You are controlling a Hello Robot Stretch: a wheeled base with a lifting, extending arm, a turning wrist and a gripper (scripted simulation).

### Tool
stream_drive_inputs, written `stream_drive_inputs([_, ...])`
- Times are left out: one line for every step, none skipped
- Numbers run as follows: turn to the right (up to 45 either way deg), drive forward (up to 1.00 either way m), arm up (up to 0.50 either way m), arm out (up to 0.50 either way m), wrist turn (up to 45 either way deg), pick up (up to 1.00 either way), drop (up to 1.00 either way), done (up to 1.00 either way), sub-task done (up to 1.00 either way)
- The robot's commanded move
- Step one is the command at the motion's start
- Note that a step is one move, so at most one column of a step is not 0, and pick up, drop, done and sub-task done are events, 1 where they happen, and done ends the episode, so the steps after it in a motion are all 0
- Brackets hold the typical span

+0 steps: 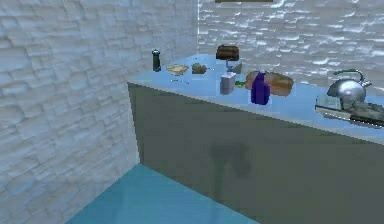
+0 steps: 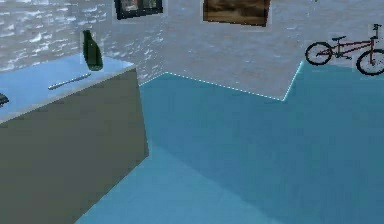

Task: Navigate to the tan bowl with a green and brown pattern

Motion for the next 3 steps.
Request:
stream_drive_inputs([-15.0, 0.00, 0.00, 0.00, 0.0, 0.00, 0.00, 0.00, 0.00])
stream_drive_inputs([0.0, 0.75, 0.00, 0.00, 0.0, 0.00, 0.00, 0.00, 0.00])
stream_drive_inputs([15.0, 0.00, 0.00, 0.00, 0.0, 0.00, 0.00, 0.00, 0.00])
